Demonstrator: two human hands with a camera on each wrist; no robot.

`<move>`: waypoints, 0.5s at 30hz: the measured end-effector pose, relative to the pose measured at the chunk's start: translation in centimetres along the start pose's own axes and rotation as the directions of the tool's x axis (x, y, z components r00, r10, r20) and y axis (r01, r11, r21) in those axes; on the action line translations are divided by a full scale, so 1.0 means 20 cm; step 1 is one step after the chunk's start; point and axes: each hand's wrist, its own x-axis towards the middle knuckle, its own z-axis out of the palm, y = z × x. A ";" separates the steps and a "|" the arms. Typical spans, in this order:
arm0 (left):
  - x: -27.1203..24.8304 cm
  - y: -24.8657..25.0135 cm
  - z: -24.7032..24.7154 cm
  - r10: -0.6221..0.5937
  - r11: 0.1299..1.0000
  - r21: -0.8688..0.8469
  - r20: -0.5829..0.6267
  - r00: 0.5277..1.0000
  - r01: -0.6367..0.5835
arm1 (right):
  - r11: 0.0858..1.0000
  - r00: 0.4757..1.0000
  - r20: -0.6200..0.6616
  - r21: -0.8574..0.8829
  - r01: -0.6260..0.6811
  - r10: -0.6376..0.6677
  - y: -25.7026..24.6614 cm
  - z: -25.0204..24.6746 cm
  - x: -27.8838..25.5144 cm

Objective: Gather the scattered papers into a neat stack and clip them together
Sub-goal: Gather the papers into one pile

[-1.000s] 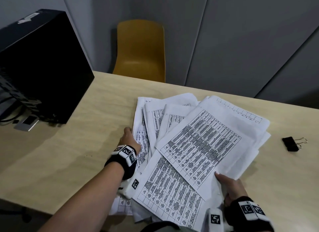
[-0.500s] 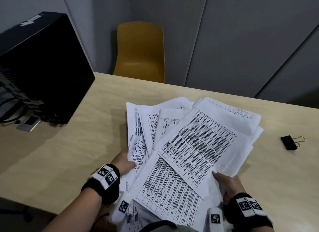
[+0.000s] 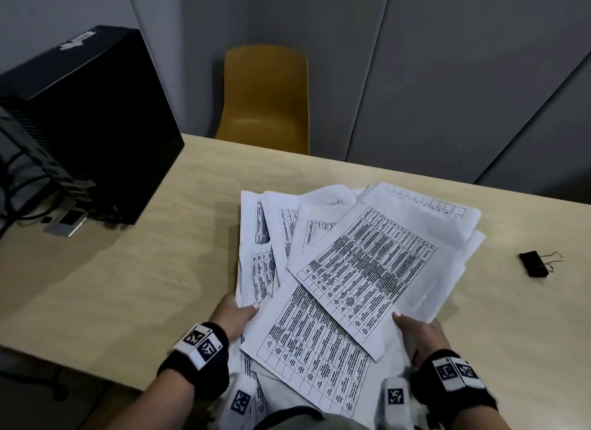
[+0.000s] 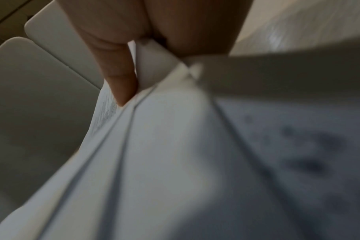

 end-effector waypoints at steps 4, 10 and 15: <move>-0.01 0.00 -0.07 0.013 0.996 -0.084 -0.133 0.991 -0.024 | 0.997 0.996 -0.073 0.054 -0.051 0.055 0.02 -0.04 0.00; -0.08 0.16 -0.28 0.085 0.973 -0.175 -0.334 0.939 -0.150 | 0.993 0.970 -0.215 0.038 -0.108 0.114 0.02 -0.10 -0.01; -0.16 0.38 -0.43 0.144 0.932 -0.208 -0.537 0.831 -0.296 | 0.998 0.989 -0.140 -0.023 -0.059 0.055 0.01 -0.05 -0.02</move>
